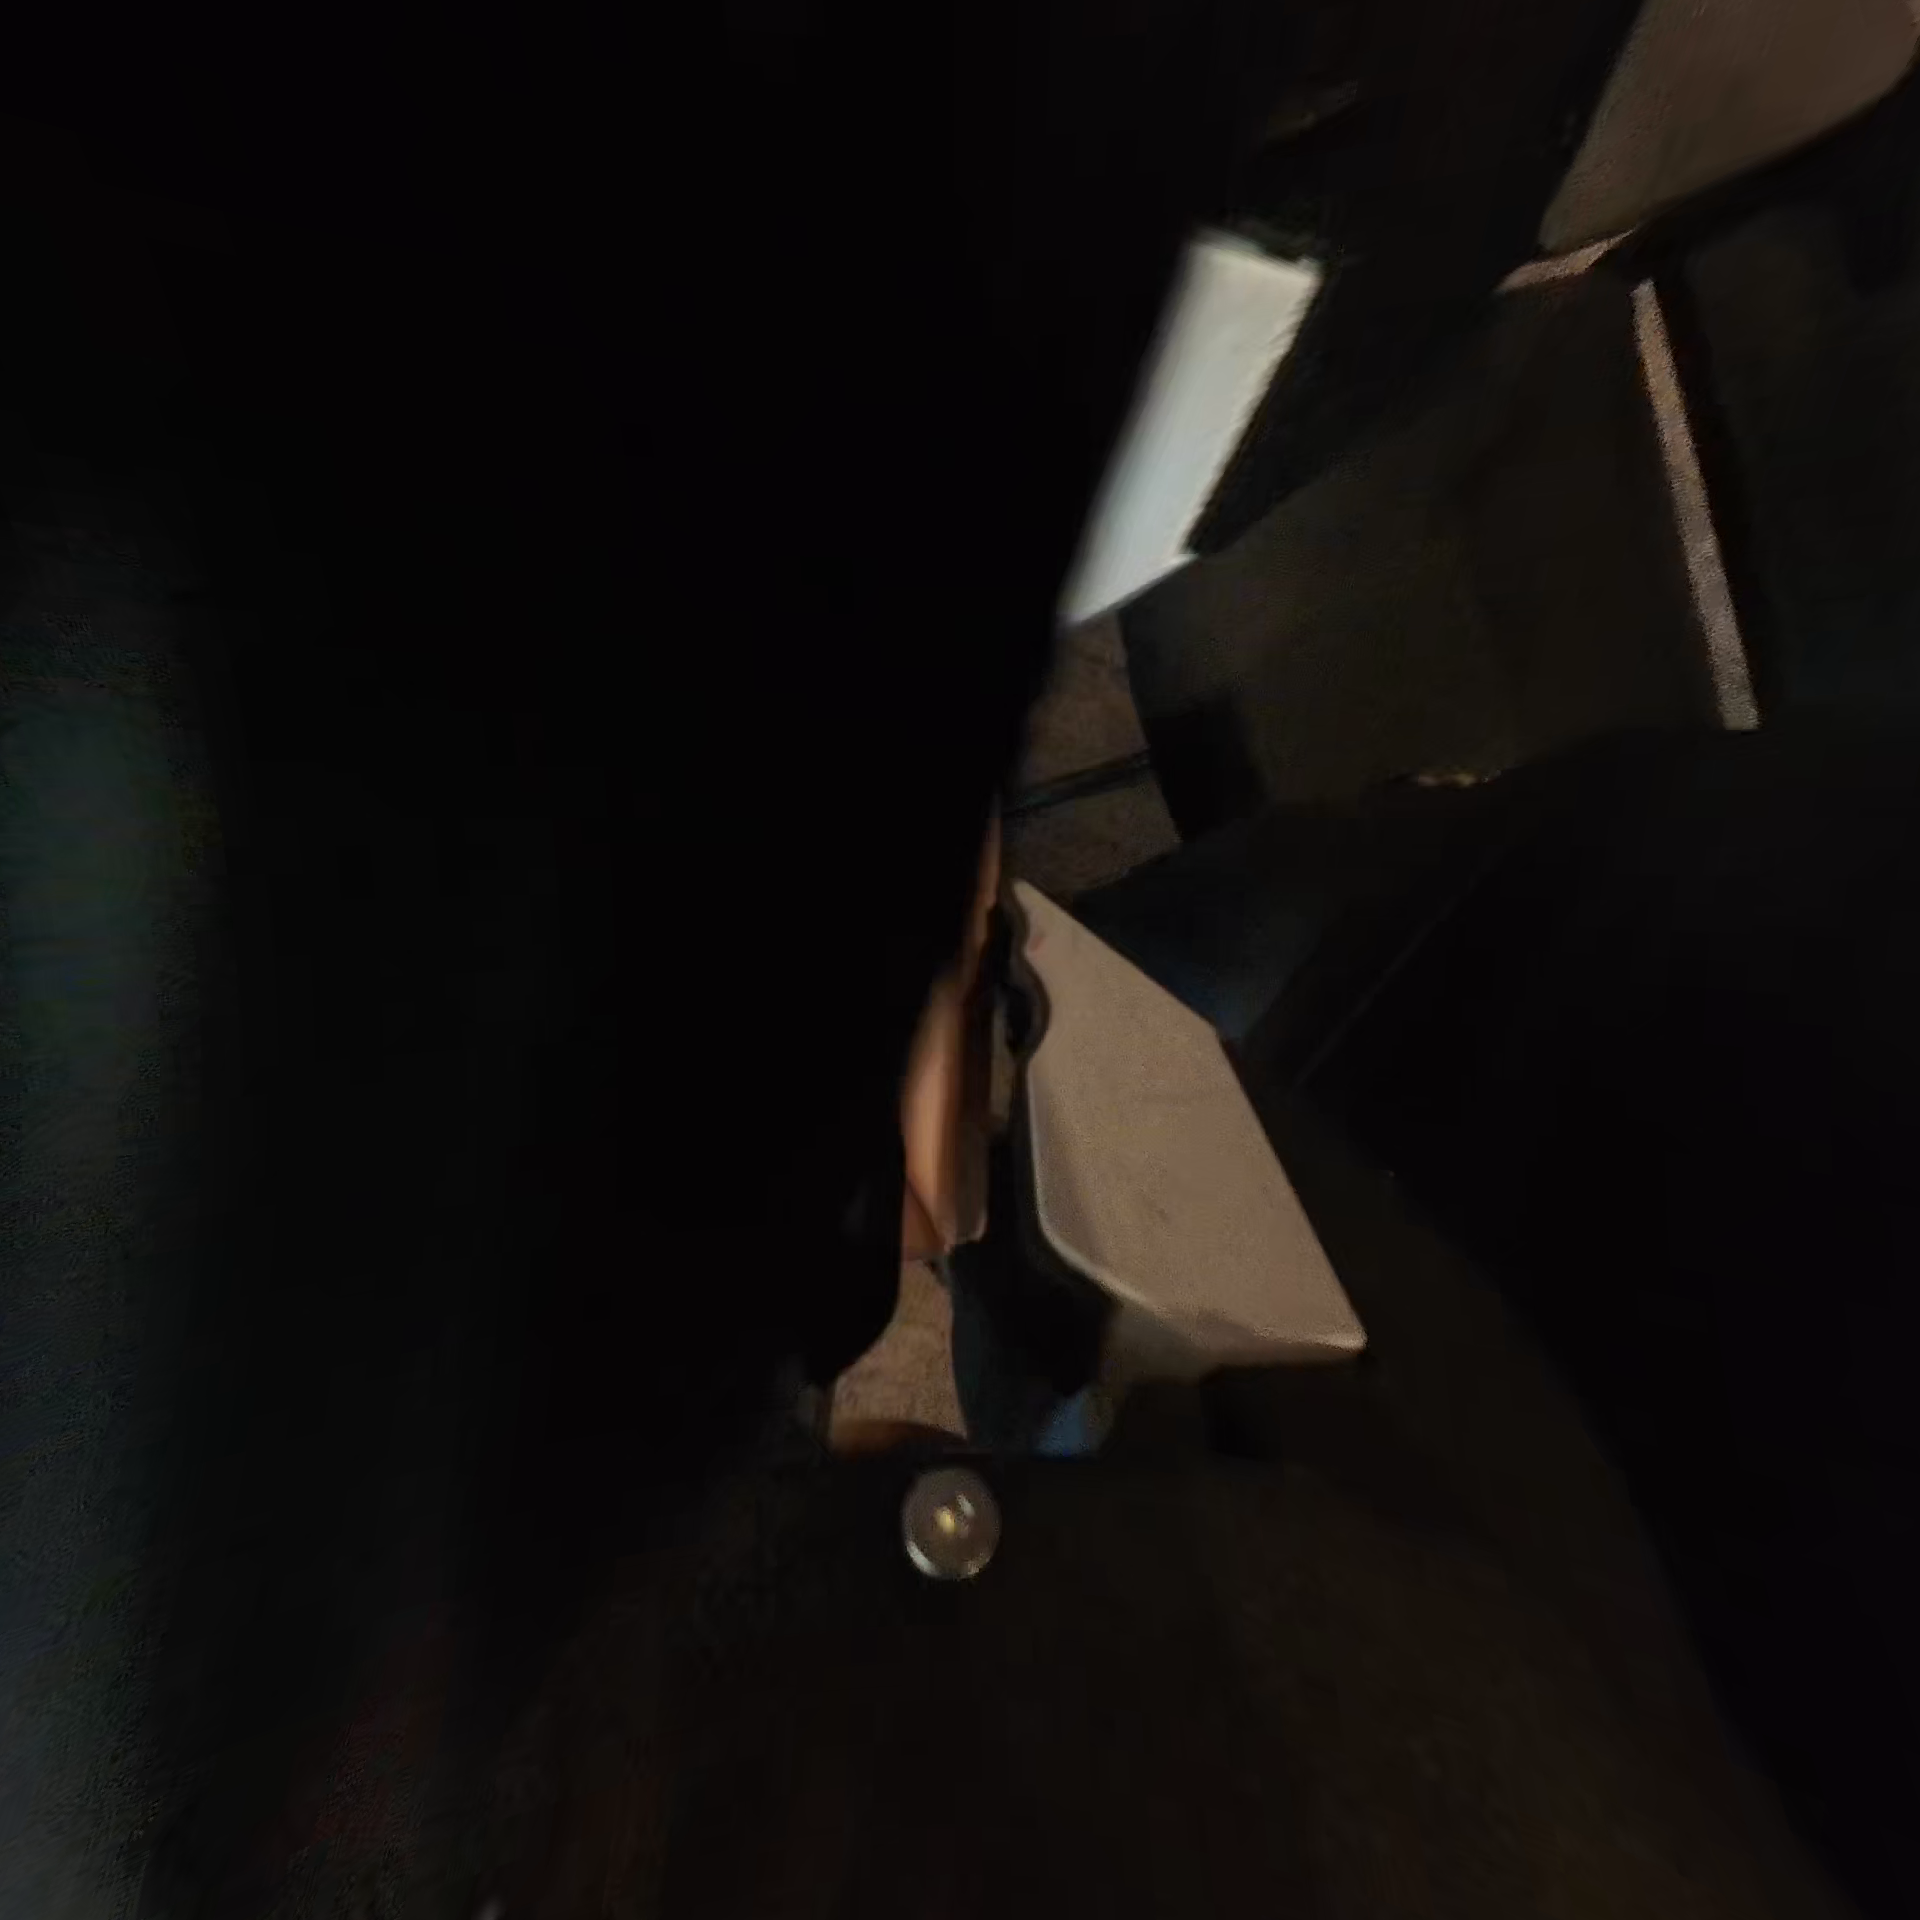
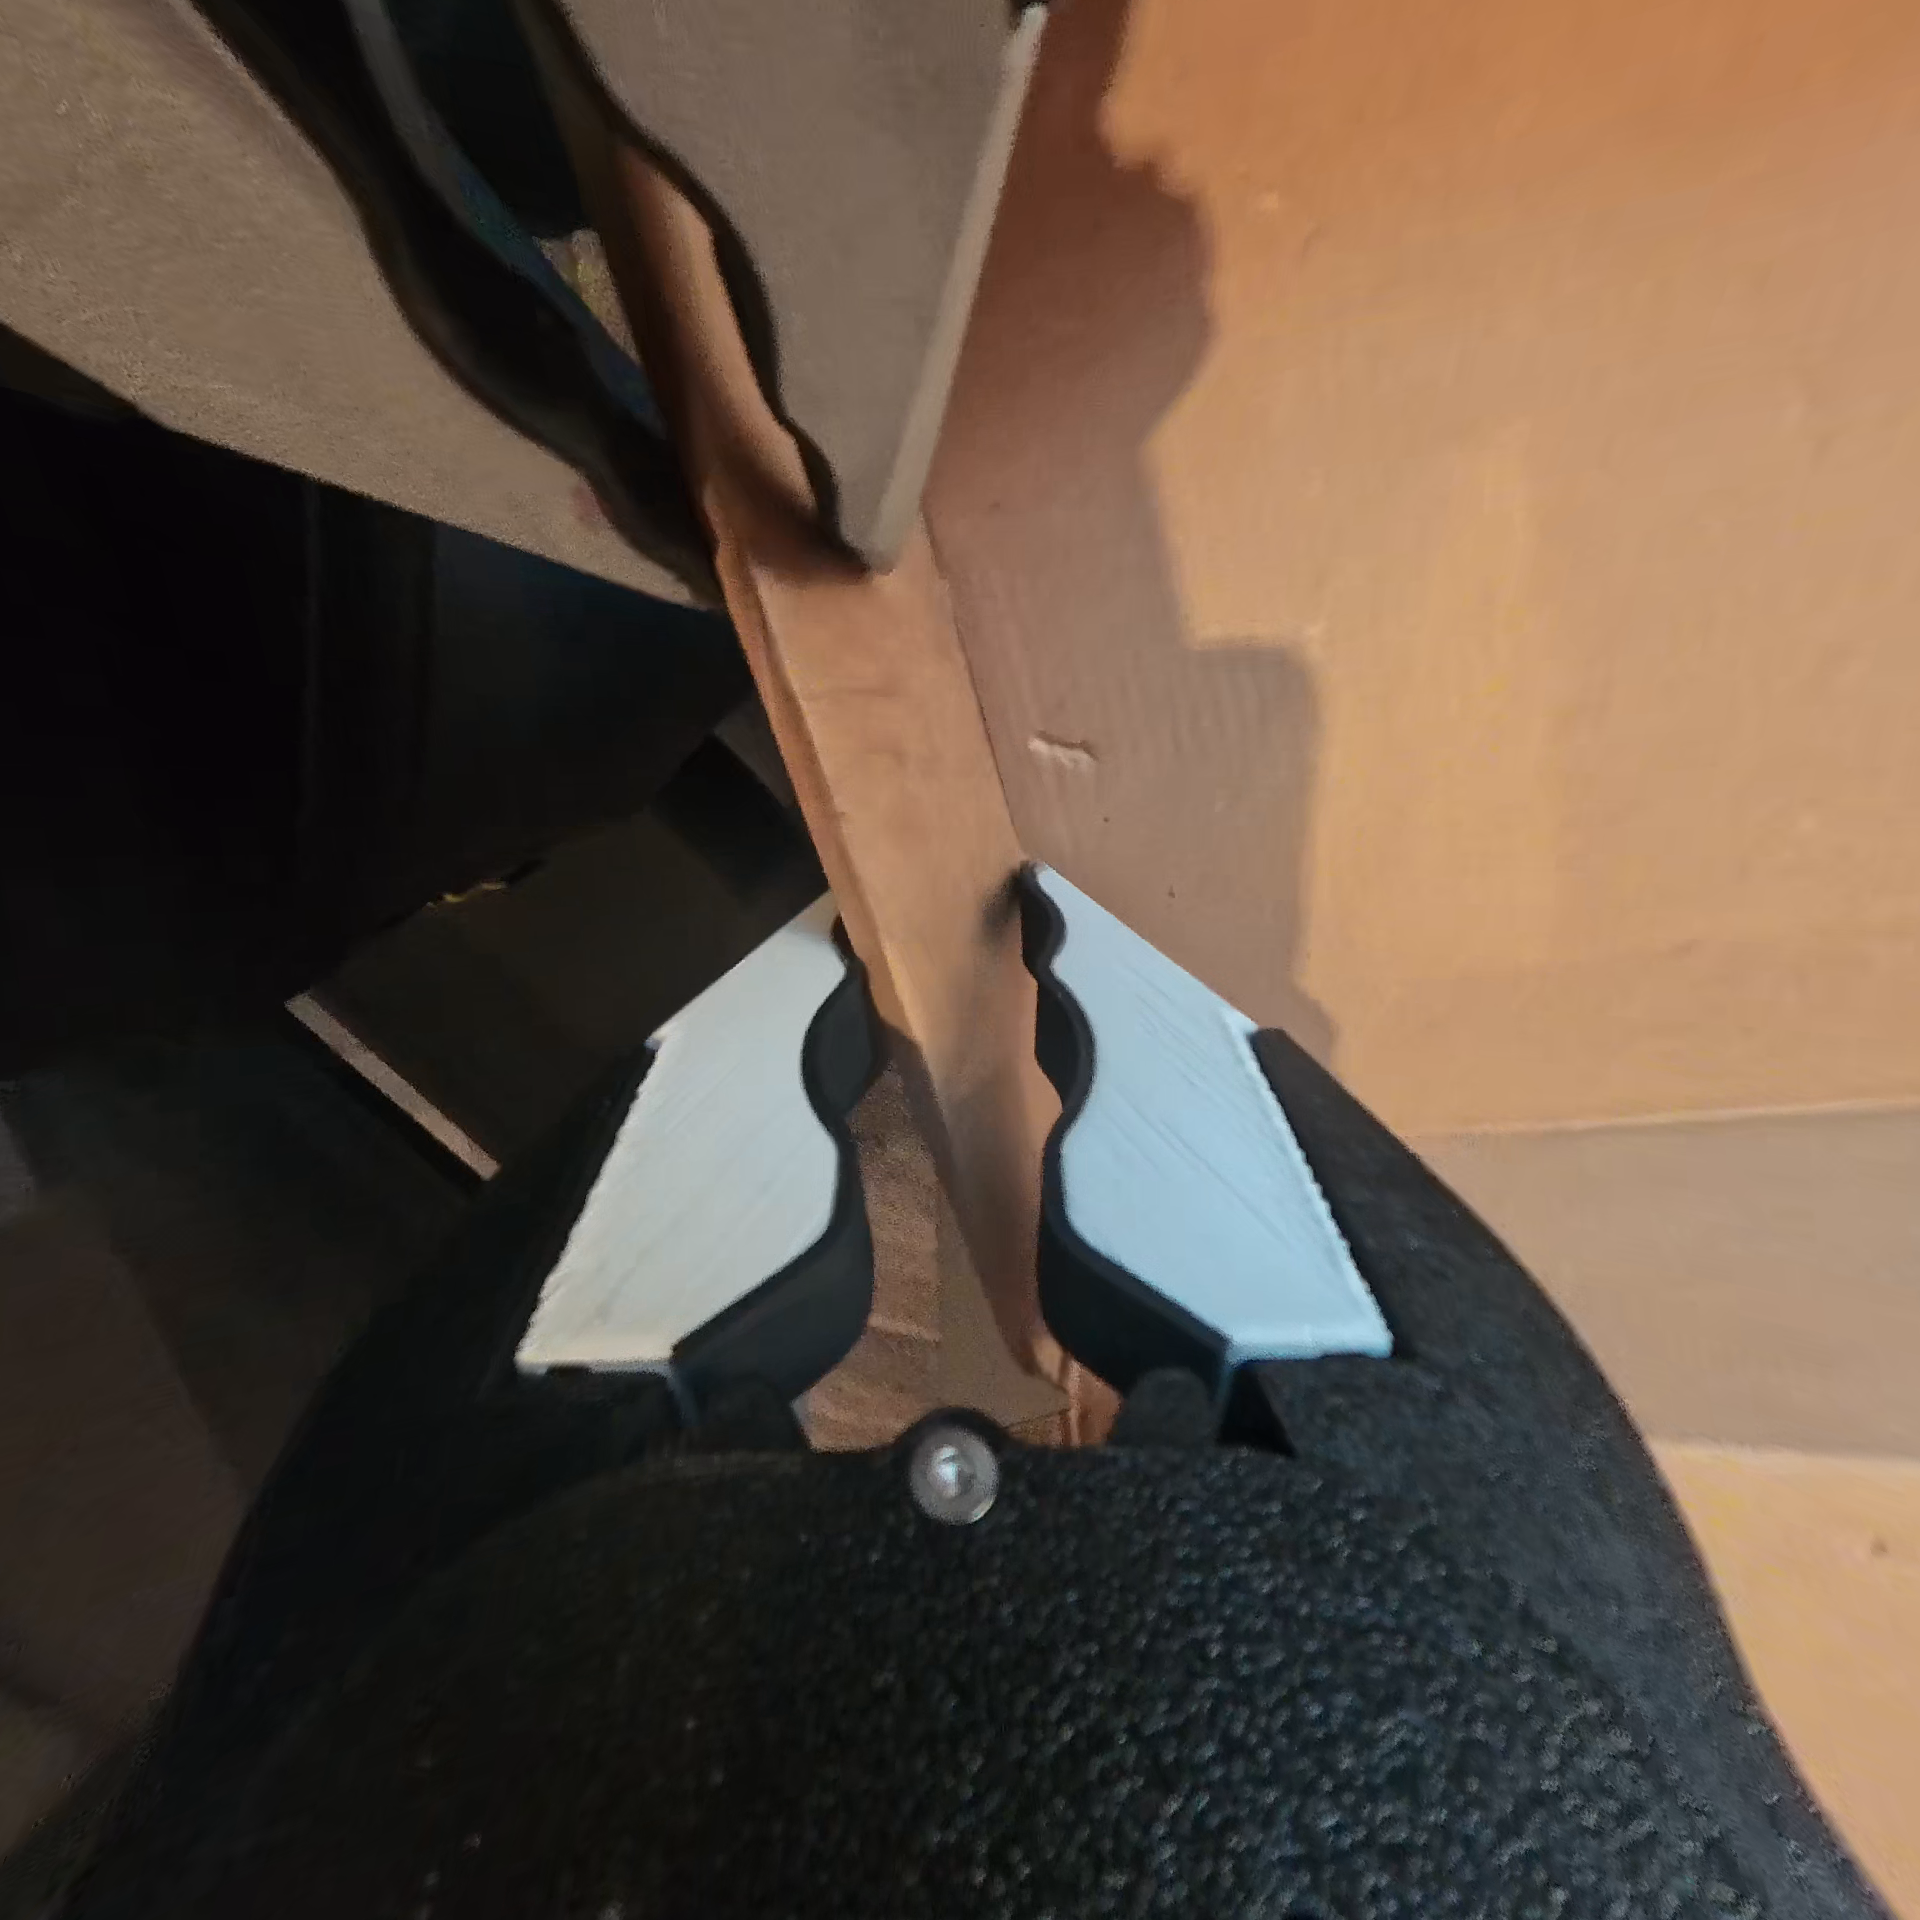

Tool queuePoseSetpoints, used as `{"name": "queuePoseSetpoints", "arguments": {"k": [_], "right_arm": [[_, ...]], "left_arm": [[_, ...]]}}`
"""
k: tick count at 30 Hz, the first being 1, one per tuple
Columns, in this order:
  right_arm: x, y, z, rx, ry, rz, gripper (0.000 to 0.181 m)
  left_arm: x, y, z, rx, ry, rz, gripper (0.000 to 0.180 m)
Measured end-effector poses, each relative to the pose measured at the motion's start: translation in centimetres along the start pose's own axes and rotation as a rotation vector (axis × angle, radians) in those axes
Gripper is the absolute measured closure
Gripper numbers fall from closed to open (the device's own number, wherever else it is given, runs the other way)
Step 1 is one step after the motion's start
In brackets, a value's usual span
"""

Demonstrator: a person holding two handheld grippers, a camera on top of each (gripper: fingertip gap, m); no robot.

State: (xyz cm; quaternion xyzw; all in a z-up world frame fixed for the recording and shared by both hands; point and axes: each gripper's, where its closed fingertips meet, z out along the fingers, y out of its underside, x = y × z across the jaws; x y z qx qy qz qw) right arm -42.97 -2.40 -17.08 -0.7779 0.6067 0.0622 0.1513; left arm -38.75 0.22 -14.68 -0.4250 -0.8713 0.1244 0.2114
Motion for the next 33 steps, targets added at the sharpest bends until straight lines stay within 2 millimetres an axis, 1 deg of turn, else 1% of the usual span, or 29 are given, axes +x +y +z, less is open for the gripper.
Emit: {"name": "queuePoseSetpoints", "arguments": {"k": [1, 3, 4, 5, 6, 7, 9, 11, 12, 14, 16, 19, 21, 23, 27, 29, 31, 33], "right_arm": [[-0.1, 0.3, -0.4, 0.030, 0.010, 0.032, 0.156], [-0.2, 0.7, -1.7, 0.108, 0.059, 0.103, 0.153], [-0.1, 0.9, -2.3, 0.141, 0.096, 0.137, 0.151], [-0.1, 0.9, -3.0, 0.180, 0.124, 0.169, 0.153], [0.1, 0.9, -3.8, 0.223, 0.165, 0.210, 0.153], [0.3, 0.8, -4.7, 0.267, 0.199, 0.257, 0.150], [0.3, 0.1, -6.4, 0.396, 0.243, 0.367, 0.151], [0.2, -1.0, -8.2, 0.561, 0.247, 0.501, 0.153], [0.3, -1.1, -8.7, 0.623, 0.253, 0.574, 0.153], [-0.1, -1.9, -9.5, 0.745, 0.216, 0.663, 0.153], [-0.6, -2.5, -9.2, 0.792, 0.171, 0.716, 0.153], [-1.2, -3.3, -8.2, 0.781, 0.154, 0.724, 0.151], [-1.3, -3.9, -7.8, 0.755, 0.161, 0.722, 0.150], [-1.3, -5.1, -7.8, 0.750, 0.162, 0.738, 0.149], [-0.4, -8.6, -8.0, 0.747, 0.162, 0.739, 0.145], [0.2, -10.9, -7.8, 0.714, 0.165, 0.724, 0.141], [1.4, -12.8, -7.3, 0.655, 0.194, 0.717, 0.140], [2.8, -14.8, -6.9, 0.615, 0.227, 0.700, 0.141]], "left_arm": [[0.6, -0.5, 0.0, 0.017, 0.022, 0.005, 0.169], [1.5, -1.5, -0.9, 0.064, 0.061, 0.022, 0.166], [1.5, -1.9, -1.6, 0.089, 0.063, 0.035, 0.166], [1.3, -2.1, -2.5, 0.110, 0.059, 0.045, 0.164], [0.8, -2.1, -3.3, 0.120, 0.050, 0.044, 0.159], [0.3, -2.0, -4.1, 0.123, 0.049, 0.031, 0.152], [-0.6, -1.5, -5.8, 0.136, 0.057, -0.011, 0.151], [-2.0, -0.7, -7.3, 0.159, 0.014, -0.045, 0.152], [-2.7, -0.1, -7.9, 0.161, -0.020, -0.060, 0.152], [-4.0, 1.1, -8.5, 0.170, -0.069, -0.112, 0.151], [-4.5, 2.2, -8.7, 0.180, -0.065, -0.197, 0.150], [-4.7, 3.4, -8.8, 0.210, -0.041, -0.293, 0.153], [-4.7, 4.2, -8.7, 0.207, -0.029, -0.318, 0.153], [-4.5, 4.9, -8.7, 0.202, -0.032, -0.307, 0.154], [-4.3, 6.5, -9.3, 0.194, -0.070, -0.264, 0.155], [-3.8, 7.3, -9.6, 0.214, -0.049, -0.270, 0.155], [-3.3, 8.3, -9.9, 0.234, -0.031, -0.275, 0.155], [-2.8, 9.8, -10.2, 0.249, -0.021, -0.278, 0.156]]}}
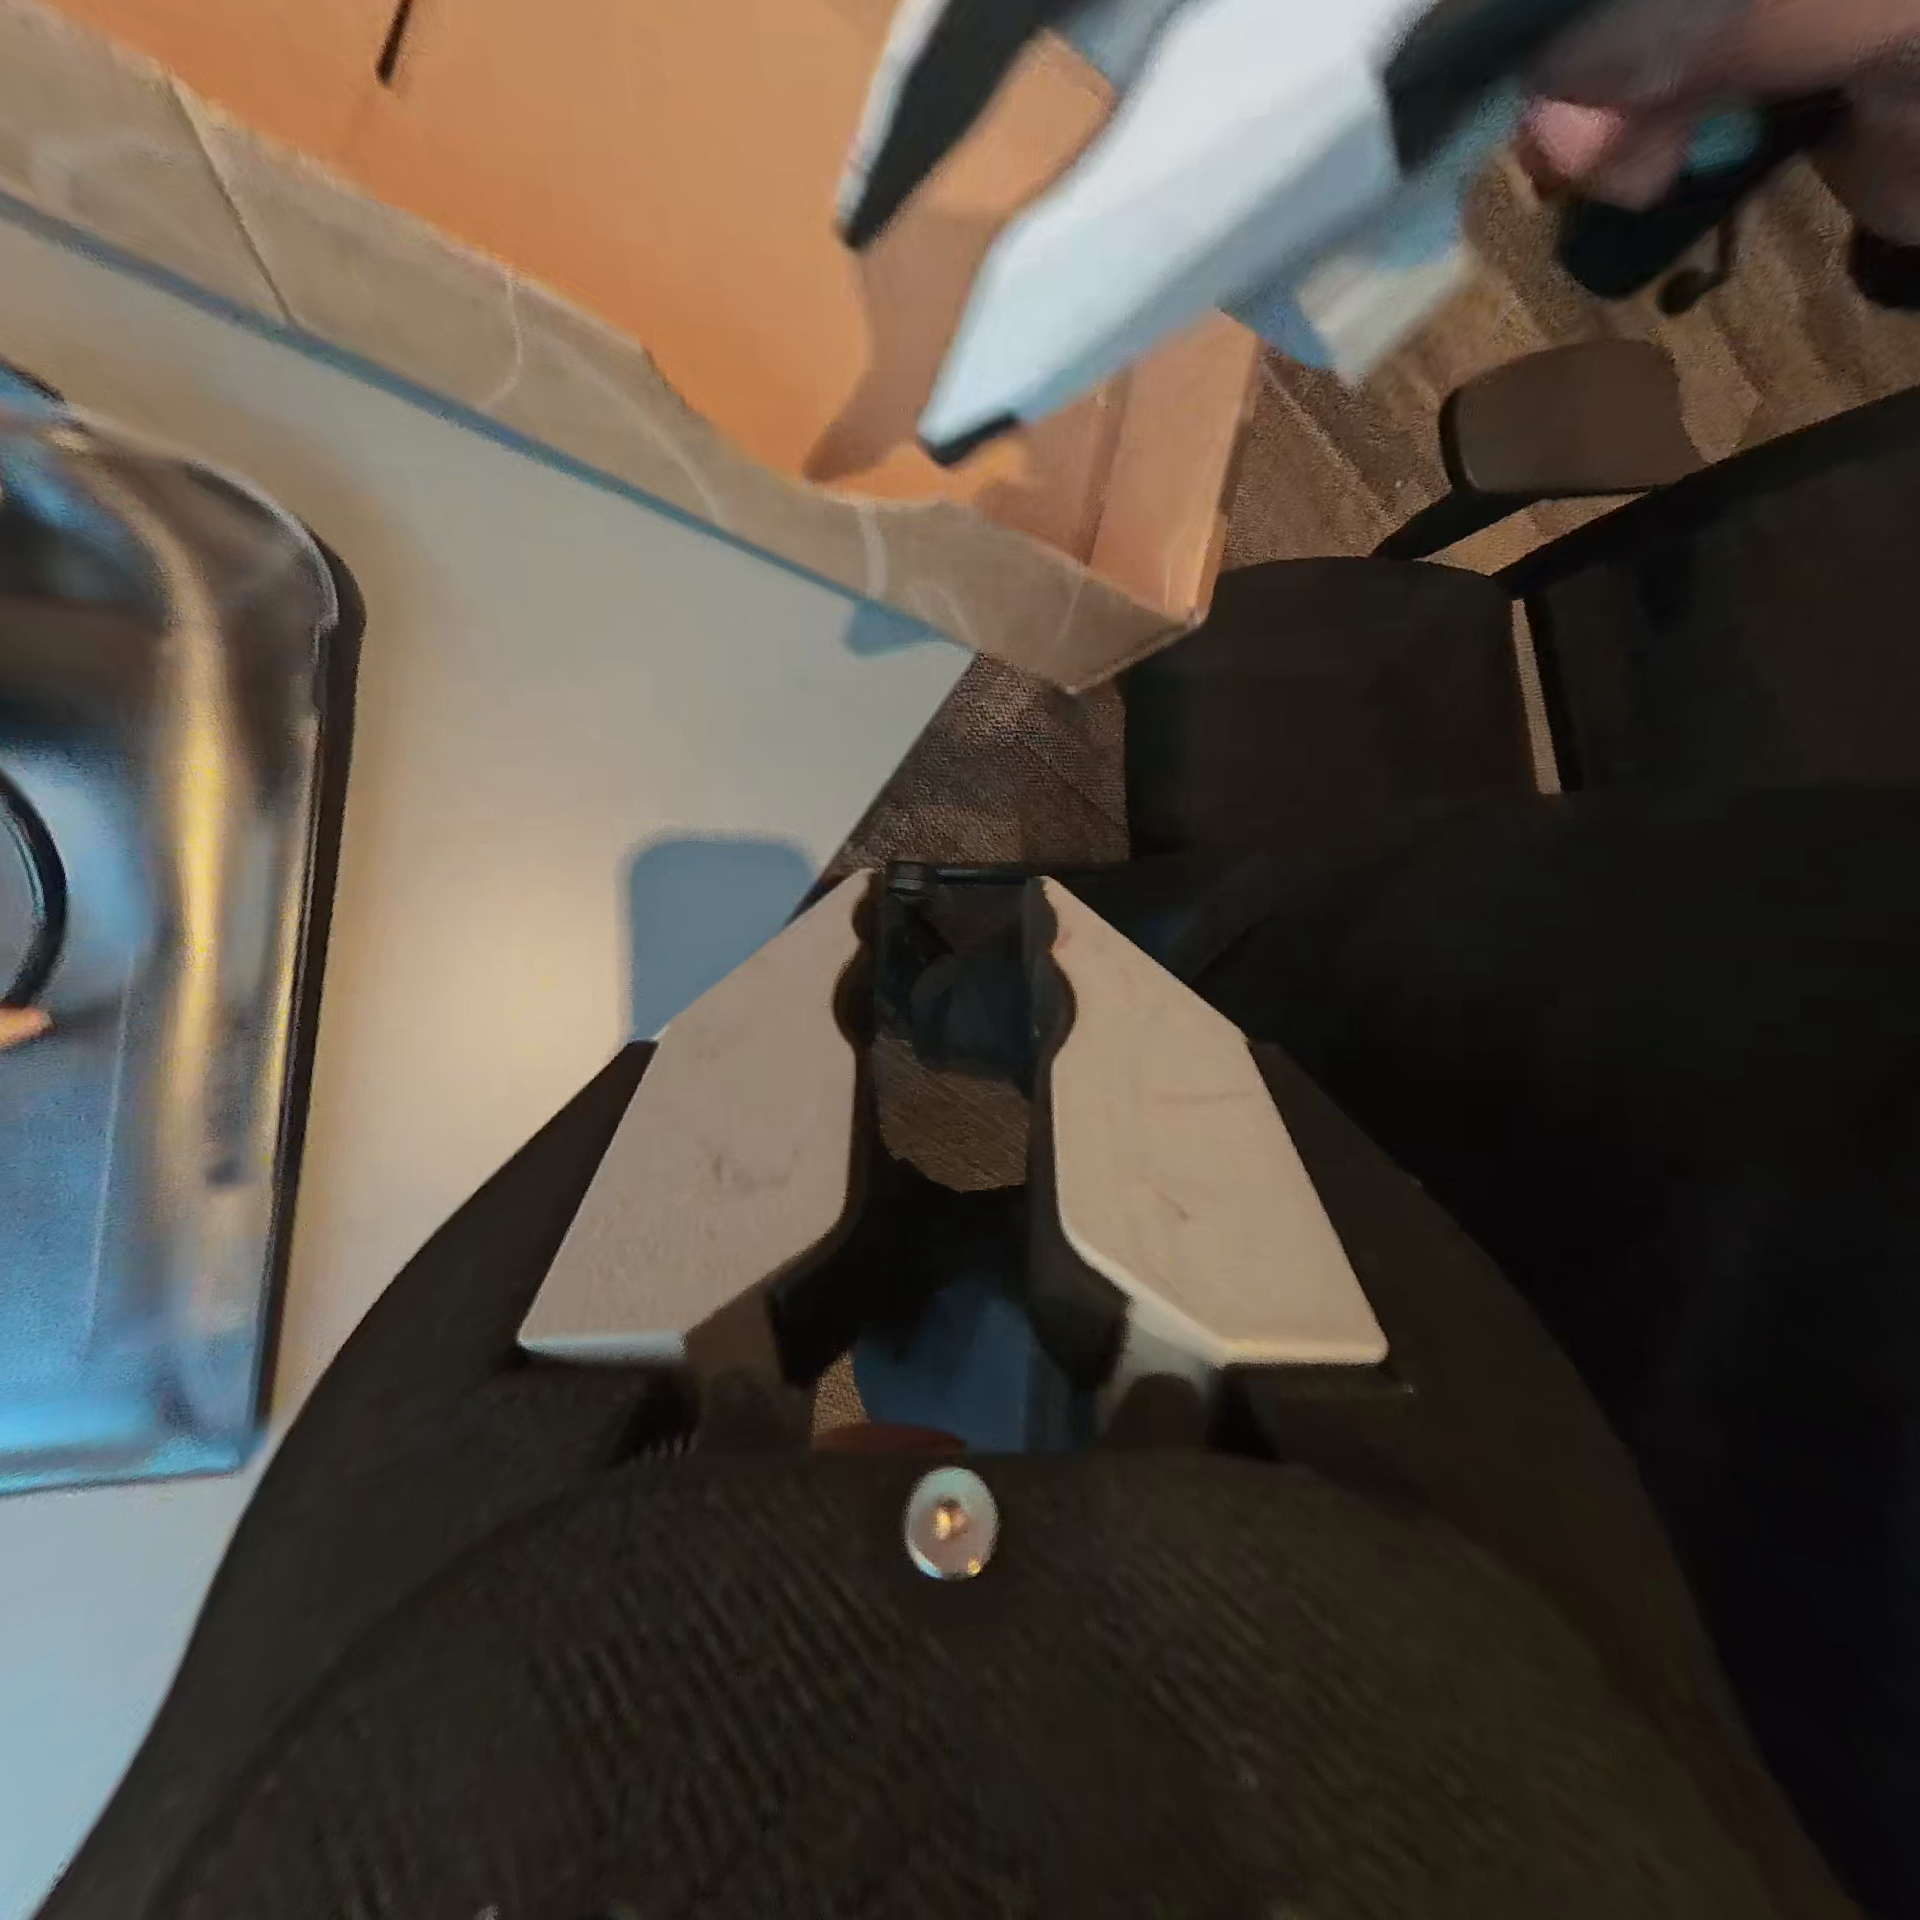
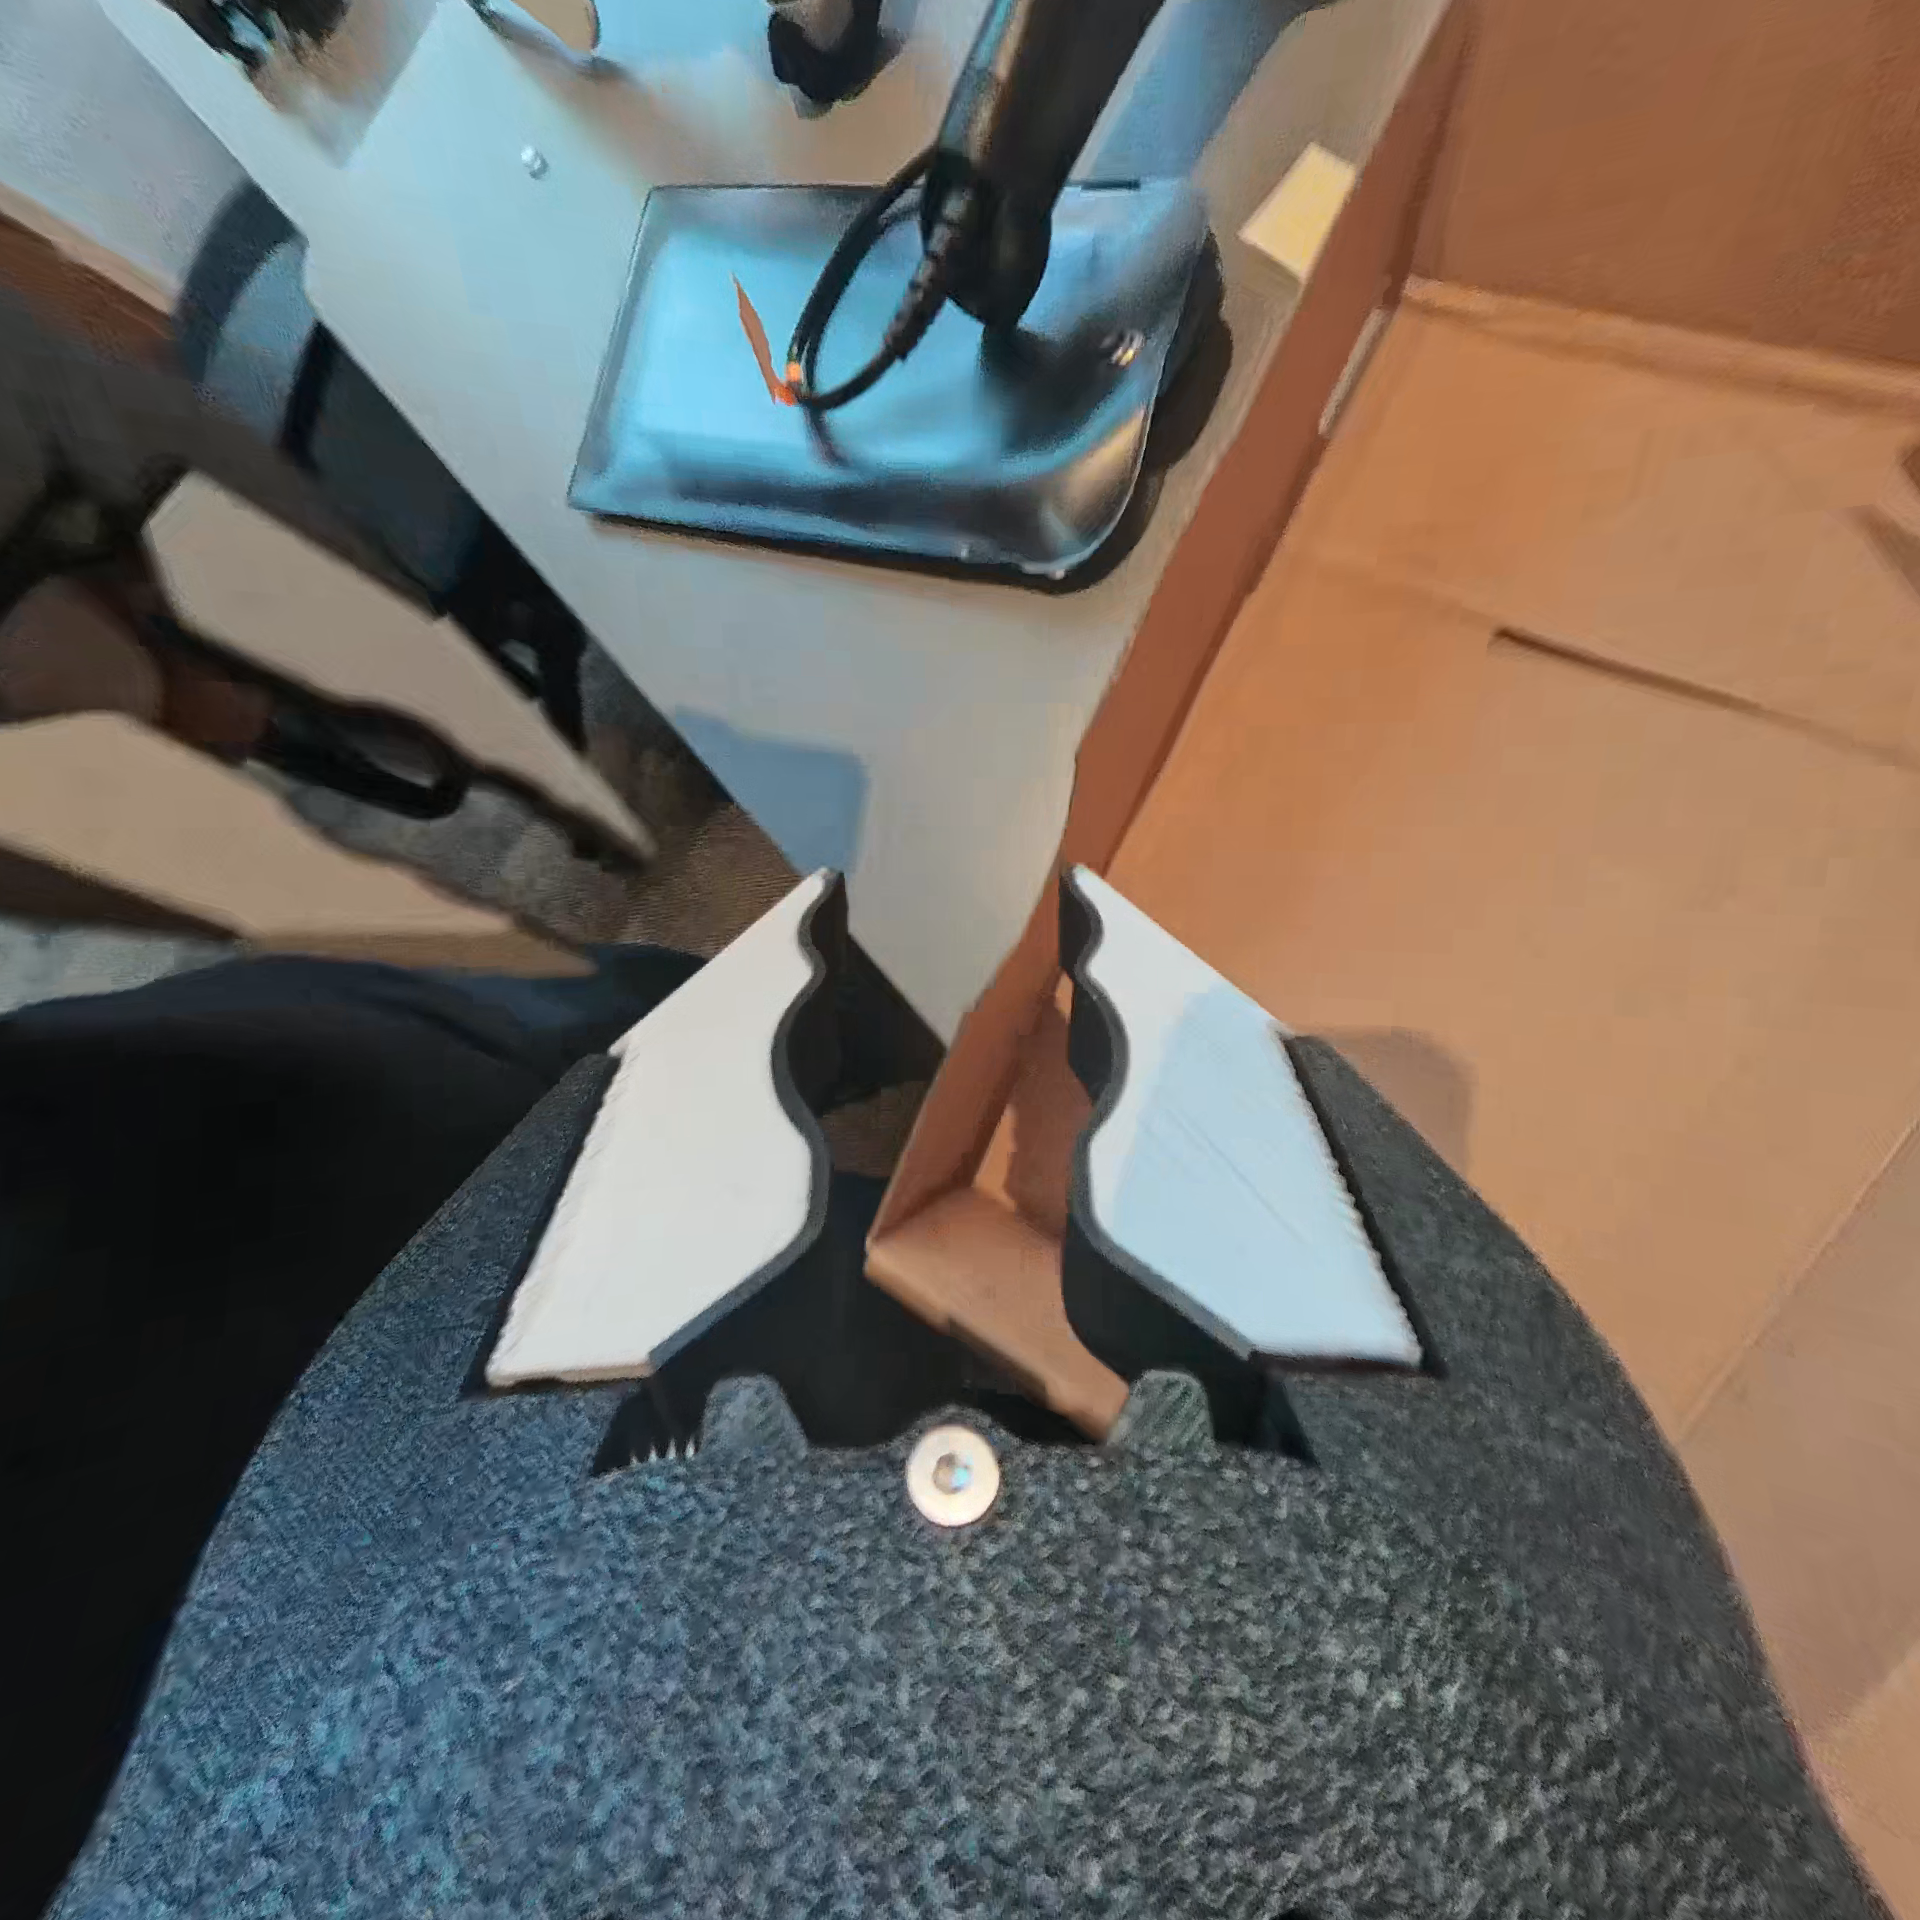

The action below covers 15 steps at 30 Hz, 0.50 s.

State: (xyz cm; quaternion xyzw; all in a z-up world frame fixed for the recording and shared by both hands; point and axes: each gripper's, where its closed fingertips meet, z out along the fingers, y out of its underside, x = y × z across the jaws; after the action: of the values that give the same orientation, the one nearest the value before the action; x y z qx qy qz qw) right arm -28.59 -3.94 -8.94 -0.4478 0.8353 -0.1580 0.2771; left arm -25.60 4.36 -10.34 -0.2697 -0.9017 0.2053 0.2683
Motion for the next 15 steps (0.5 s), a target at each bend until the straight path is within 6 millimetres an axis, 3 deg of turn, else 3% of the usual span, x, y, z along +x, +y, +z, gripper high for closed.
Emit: {"name": "queuePoseSetpoints", "arguments": {"k": [6, 8, 10, 12, 15], "right_arm": [[2.4, -2.5, 4.5, -0.148, 0.183, 0.013, 0.140], [3.2, -2.1, 5.7, -0.210, 0.213, 0.061, 0.141], [3.5, -1.3, 6.6, -0.274, 0.234, 0.082, 0.156], [3.7, -0.2, 6.8, -0.330, 0.260, 0.072, 0.172], [3.1, 1.4, 6.1, -0.379, 0.265, 0.065, 0.174]], "left_arm": [[-0.3, 4.9, -2.4, 0.033, 0.076, -0.026, 0.157], [-0.8, 6.2, -3.2, 0.043, 0.084, -0.020, 0.157], [-1.1, 7.2, -4.1, 0.060, 0.104, -0.033, 0.157], [-1.6, 8.3, -4.8, 0.071, 0.126, -0.049, 0.157], [-2.4, 9.7, -5.4, 0.059, 0.145, -0.054, 0.158]]}}
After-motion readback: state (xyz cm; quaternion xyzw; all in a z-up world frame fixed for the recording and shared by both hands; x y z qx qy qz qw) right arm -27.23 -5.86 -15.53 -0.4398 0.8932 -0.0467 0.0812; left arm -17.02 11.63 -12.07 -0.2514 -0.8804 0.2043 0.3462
